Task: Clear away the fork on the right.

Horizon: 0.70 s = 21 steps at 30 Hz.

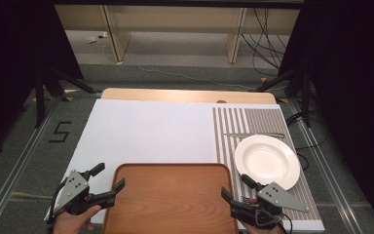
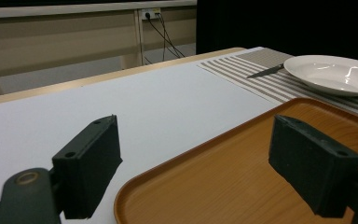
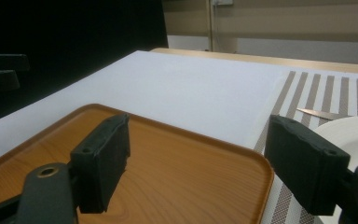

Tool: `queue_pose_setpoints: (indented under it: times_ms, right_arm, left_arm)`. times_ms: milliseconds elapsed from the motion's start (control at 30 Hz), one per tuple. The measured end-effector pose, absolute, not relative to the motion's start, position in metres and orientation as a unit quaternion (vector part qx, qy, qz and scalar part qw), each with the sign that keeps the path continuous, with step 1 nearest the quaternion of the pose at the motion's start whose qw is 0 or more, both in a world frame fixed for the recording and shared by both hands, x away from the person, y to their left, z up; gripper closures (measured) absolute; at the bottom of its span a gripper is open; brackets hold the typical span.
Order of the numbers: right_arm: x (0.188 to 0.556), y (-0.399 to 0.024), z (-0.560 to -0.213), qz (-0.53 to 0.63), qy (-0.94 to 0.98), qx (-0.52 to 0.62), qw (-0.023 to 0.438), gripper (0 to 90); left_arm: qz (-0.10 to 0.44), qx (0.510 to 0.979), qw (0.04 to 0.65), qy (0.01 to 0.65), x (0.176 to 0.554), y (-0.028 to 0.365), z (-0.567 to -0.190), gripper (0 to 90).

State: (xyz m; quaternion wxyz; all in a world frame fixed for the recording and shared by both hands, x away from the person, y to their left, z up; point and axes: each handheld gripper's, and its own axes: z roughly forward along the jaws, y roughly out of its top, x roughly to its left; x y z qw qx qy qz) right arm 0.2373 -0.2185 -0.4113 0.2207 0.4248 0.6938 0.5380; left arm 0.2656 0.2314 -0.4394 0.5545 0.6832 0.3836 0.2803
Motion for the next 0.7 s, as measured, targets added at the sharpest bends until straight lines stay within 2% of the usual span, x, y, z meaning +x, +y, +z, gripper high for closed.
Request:
queue_pose_setpoints:
  times_ms: [700]
  right_arm:
    - [0.237, -0.229, -0.406, 0.533, 0.688, 0.434, 0.233, 22.5]
  left_arm:
    - [0.279, 0.687, 0.554, 0.378, 0.264, 0.23, -0.438, 16.4]
